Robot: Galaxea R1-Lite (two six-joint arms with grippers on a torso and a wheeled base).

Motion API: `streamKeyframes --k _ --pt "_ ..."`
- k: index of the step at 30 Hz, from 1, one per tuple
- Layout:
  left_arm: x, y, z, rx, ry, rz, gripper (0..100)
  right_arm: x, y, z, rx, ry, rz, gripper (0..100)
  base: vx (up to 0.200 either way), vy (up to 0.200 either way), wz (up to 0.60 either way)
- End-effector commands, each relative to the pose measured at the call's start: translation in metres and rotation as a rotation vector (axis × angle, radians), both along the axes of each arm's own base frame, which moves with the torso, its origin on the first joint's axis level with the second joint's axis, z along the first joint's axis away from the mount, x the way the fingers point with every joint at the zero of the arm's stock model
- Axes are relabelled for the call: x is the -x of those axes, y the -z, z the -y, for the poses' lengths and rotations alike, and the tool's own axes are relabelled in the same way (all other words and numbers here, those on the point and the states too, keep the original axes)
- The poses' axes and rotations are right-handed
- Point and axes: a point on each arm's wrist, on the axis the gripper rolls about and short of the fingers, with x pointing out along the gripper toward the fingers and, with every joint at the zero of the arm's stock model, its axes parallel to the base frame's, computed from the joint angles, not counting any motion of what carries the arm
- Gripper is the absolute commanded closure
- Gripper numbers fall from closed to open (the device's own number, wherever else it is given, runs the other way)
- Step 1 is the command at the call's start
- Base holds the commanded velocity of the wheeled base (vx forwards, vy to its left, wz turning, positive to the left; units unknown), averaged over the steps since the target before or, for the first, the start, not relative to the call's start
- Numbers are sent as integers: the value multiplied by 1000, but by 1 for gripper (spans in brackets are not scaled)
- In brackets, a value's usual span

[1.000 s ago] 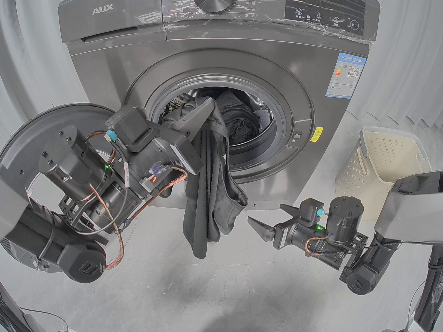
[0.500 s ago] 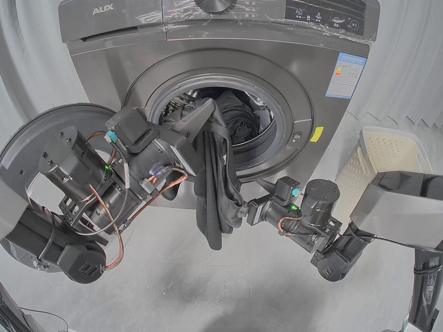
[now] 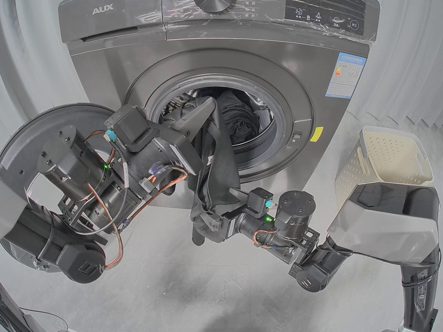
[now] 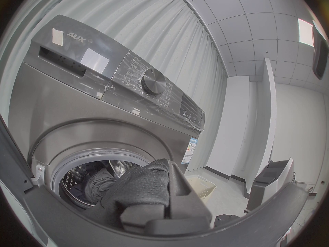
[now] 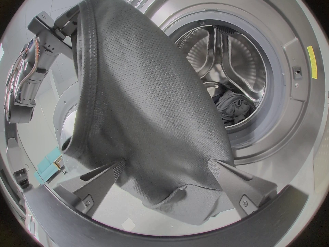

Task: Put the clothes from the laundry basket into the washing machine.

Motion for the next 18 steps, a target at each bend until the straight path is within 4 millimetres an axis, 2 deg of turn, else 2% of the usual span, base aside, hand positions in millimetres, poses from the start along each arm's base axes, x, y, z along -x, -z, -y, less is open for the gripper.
streamKeyframes --k 1,9,15,18 --pt "4 -6 -2 9 5 17 100 -13 7 -2 -4 16 5 0 0 0 0" --pt "11 -14 -2 26 22 39 100 -38 16 -1 9 57 18 0 0 0 0" --pt "14 -15 -1 27 32 40 100 -46 24 -7 5 56 26 0 0 0 0" --pt "15 -14 0 26 36 39 100 -52 22 -11 -16 60 47 0 0 0 0"
